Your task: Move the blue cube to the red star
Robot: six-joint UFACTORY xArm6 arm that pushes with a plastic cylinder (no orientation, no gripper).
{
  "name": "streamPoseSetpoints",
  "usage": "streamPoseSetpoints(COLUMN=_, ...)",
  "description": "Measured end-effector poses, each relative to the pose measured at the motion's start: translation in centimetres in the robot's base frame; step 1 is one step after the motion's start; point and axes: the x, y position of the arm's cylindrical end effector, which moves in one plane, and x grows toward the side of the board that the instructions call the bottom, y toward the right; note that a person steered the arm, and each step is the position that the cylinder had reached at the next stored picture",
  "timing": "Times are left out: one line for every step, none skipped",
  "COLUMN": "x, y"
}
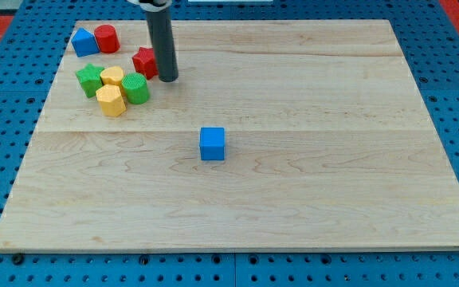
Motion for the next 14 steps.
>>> streamPoseSetpoints(x=-2.6, y=-1.4)
streamPoseSetpoints(x=-4.7, y=-4.5)
streamPoseSetpoints(x=-4.4, y=-1.8)
streamPoseSetpoints(x=-1.8, y=9.6)
streamPoseSetpoints(x=5.7, y=18.2)
streamPoseSetpoints(x=13.9, y=20.2)
streamPoseSetpoints(x=20.1, y=17.5)
streamPoseSetpoints(x=19.0, y=12.2)
streamPoseSetpoints(x=13.2, y=6.1)
streamPoseSetpoints(x=7.9, y=0.7)
streamPoseSetpoints(x=4.8, y=0.1)
streamPoseSetpoints(x=5.0, y=2.8)
streamPoseSetpoints(x=3.5, y=4.1)
streamPoseSetpoints(x=0.7, y=4.4)
